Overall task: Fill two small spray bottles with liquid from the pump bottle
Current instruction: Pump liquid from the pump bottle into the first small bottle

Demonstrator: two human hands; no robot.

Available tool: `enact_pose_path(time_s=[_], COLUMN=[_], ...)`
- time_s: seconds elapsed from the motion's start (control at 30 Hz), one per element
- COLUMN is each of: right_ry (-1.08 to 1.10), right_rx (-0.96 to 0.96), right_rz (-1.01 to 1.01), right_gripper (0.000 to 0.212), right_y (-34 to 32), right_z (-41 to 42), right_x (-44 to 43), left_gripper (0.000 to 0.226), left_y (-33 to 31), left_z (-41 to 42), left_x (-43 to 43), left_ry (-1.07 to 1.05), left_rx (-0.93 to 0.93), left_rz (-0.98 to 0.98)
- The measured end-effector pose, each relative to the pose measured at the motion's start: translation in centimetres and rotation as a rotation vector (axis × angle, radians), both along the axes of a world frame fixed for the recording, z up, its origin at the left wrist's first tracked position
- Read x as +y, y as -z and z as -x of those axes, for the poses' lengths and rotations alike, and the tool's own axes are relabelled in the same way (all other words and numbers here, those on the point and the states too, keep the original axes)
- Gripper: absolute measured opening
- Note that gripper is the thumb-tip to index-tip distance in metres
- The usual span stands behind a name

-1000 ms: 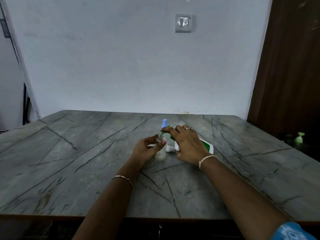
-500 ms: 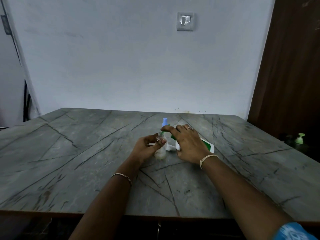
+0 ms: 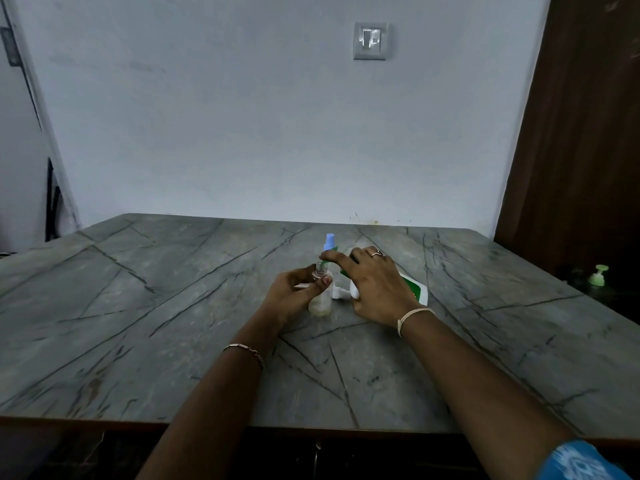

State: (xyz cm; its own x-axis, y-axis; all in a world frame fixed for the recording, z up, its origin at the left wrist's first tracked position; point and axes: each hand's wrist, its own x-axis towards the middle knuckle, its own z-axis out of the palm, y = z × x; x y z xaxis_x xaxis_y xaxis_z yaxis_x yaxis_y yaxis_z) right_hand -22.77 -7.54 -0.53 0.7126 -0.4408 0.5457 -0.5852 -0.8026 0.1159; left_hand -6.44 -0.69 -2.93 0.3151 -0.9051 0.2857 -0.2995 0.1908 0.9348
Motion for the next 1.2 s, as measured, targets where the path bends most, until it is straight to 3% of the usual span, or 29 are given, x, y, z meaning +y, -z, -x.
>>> enact_pose_path(time_s=[0.1, 0.2, 0.43, 0.7, 0.87, 1.0, 1.2], right_ry=[-0.003, -0.001, 0.007, -0.013, 0.003, 0.011, 0.028], right_rx=[-0.037, -0.048, 0.016, -0.049, -0.008, 0.012, -0.009], right_rz=[-0.015, -0.014, 0.033, -0.056, 0.011, 0.025, -0.022], right_gripper=[0.079, 0.076, 0.087, 0.076, 0.087, 0.093, 0.081], right_y=[0.0, -0.1, 0.1, -0.3, -0.1, 0.0, -0.4], right_z=[-0.3, -0.8, 0.2, -0.8, -0.2, 0.3, -0.4], right_x=[-0.1, -0.1, -0.1, 0.1, 0.1, 0.1, 0.2], left_gripper=[0.024, 0.031, 0.027, 0.025, 0.013, 0.023, 0.023], left_y=[0.1, -0.1, -0.1, 0.0, -0.2, -0.1, -0.1], left_z=[-0.1, -0.1, 0.1, 0.0, 0.3, 0.3, 0.4], left_x=[-0.1, -0.1, 0.0, -0.1, 0.1, 0.1, 0.1], left_ry=[0.000, 0.006, -0.002, 0.000, 0.012, 0.004, -0.006], left_rx=[-0.013, -0.020, -0.015, -0.021, 0.008, 0.016, 0.011], left_rz=[0.003, 0.006, 0.030, 0.039, 0.035, 0.027, 0.037])
